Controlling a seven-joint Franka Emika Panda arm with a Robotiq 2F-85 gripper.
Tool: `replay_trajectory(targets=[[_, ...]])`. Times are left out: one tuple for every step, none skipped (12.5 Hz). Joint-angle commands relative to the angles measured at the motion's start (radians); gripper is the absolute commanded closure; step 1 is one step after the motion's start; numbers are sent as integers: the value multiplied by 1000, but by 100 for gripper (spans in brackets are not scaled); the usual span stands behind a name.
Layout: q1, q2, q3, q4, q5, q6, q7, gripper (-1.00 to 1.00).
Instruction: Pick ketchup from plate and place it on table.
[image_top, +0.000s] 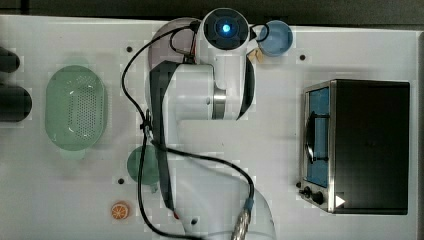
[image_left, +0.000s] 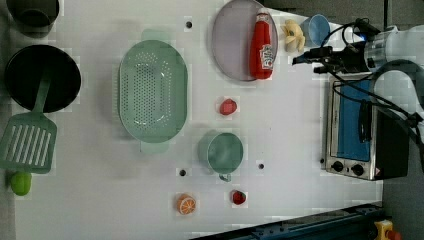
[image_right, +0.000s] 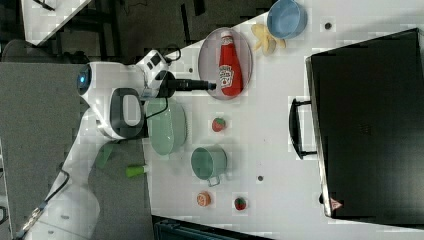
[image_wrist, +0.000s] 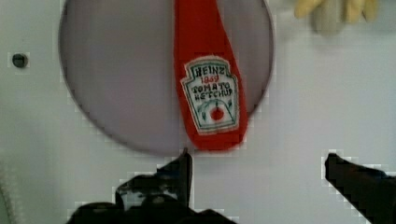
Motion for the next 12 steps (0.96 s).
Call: replay_trajectory(targets=[[31,78,4,24,-1,70,-104,-100],[35,103,4,25,-2,95,-104,-100],[38,128,3,25,-3,120,-104,-100],[39,151,3,26,-3,147,-104,-100],[40,173,2,26,-7,179,-104,-100],[41,195,2,26,-15,210,-104,-100],[41,217,1,27,-23,244,-104,-100],[41,237,0,28,-23,274,-104,-100],[41,258,-2,29,-24,300,-104,-100],[42,277,0,30,-25,321,-104,-100],[46,294,0,34,-25,343,-104,-100],[48,310,-2,39,-25,357,-104,-100]])
